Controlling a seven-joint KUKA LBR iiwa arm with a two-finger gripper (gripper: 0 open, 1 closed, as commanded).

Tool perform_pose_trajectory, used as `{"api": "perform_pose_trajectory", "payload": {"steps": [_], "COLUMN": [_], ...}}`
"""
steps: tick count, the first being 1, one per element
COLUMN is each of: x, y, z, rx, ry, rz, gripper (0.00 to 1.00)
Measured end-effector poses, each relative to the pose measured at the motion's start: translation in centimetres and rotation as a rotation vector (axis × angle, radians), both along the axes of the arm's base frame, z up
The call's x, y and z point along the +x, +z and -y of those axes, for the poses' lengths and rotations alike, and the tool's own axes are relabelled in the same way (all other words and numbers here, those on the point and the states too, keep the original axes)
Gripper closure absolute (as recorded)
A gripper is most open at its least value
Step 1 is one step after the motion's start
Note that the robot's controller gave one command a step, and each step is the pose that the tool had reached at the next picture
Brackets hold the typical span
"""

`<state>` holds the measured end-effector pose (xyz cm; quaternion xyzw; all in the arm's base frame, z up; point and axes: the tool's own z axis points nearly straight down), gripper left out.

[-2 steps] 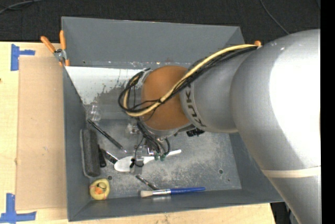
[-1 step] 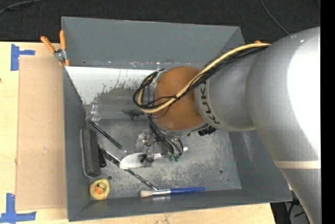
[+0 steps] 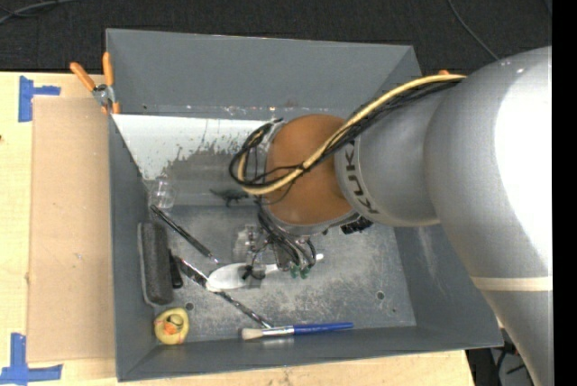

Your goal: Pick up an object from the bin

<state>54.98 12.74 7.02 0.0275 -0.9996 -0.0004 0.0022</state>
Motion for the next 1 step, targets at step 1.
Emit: {"api": "perform_pose_trajectory", "payload": {"steps": [1], "x": [-0.15], "y": [1.76], "z": [0.03], "rx": [0.0], "ry": [-0.001], "rz": [-0.004], "gripper": [1.0]}}
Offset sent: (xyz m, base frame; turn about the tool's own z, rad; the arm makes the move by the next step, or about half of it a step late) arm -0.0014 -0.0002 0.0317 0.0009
